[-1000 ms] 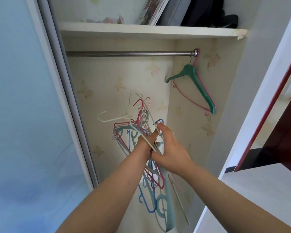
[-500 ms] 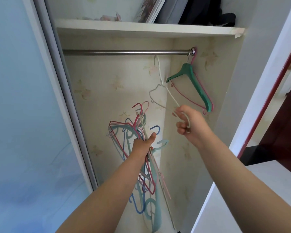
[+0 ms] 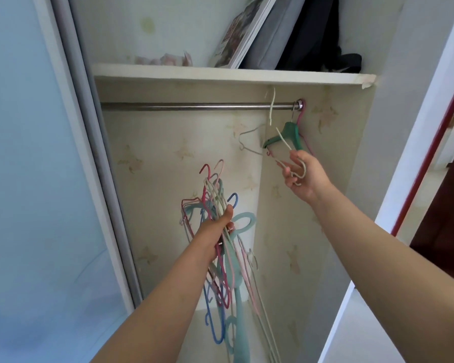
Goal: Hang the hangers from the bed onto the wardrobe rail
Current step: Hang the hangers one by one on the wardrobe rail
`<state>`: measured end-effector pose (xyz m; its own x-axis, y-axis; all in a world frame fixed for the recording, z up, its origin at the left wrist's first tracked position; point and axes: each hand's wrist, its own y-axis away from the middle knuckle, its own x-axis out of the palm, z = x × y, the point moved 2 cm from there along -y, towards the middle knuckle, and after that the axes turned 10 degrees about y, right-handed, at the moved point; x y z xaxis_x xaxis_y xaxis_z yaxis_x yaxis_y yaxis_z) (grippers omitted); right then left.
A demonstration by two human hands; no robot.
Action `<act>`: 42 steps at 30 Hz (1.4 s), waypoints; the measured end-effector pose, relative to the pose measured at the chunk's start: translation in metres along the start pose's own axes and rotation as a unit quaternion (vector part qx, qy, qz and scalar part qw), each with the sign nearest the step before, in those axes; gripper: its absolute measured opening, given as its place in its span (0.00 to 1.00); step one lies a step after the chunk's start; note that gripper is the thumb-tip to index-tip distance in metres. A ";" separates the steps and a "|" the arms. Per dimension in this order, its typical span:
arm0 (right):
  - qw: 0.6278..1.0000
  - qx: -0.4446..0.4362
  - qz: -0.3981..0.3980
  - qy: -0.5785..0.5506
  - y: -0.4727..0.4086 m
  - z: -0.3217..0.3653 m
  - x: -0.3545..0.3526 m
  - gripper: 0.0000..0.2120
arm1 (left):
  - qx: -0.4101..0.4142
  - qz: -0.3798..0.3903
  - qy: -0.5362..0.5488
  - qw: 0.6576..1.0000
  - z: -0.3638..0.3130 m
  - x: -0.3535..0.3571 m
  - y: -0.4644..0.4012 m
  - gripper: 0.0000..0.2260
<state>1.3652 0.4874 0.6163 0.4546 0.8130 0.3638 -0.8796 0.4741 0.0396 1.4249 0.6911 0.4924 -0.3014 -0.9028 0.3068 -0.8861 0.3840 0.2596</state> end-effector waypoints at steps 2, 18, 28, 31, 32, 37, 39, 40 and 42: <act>1.000 0.016 -0.004 -0.015 -0.017 -0.002 0.004 0.05 | -0.001 0.015 0.009 1.000 -0.004 -0.005 -0.003 0.24; 0.975 0.065 -0.206 0.045 -0.043 -0.035 -0.033 0.22 | -0.039 0.044 0.118 0.991 0.008 -0.050 -0.022 0.25; 0.893 -0.034 -0.094 0.440 0.042 -0.166 0.000 0.19 | -0.051 0.061 0.177 0.981 0.012 -0.049 -0.025 0.20; 0.833 0.080 -0.093 0.539 0.052 -0.183 -0.008 0.38 | -0.050 0.068 0.196 0.977 0.015 -0.050 -0.020 0.18; 0.816 0.122 -0.059 0.563 0.056 -0.189 -0.010 0.46 | -0.048 0.068 0.196 0.977 0.016 -0.050 -0.018 0.17; 0.793 0.115 0.084 0.592 0.074 -0.197 0.004 0.57 | -0.041 0.051 0.148 0.987 0.020 -0.048 -0.017 0.20; 0.786 0.031 0.045 0.616 0.072 -0.188 0.009 0.44 | -0.038 0.050 0.123 0.990 0.021 -0.047 -0.015 0.20; 0.797 -0.033 0.000 0.603 0.070 -0.178 0.010 0.34 | -0.038 0.053 0.111 0.992 0.021 -0.046 -0.015 0.20; 0.857 -0.119 -0.073 0.496 0.065 -0.153 0.015 0.16 | -0.038 0.061 0.082 0.994 0.023 -0.046 -0.012 0.19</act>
<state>1.3363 0.5819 0.4818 0.5570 0.5710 -0.6031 -0.8032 0.5550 -0.2163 1.4416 0.7235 0.4542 -0.3370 -0.8075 0.4842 -0.8153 0.5075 0.2789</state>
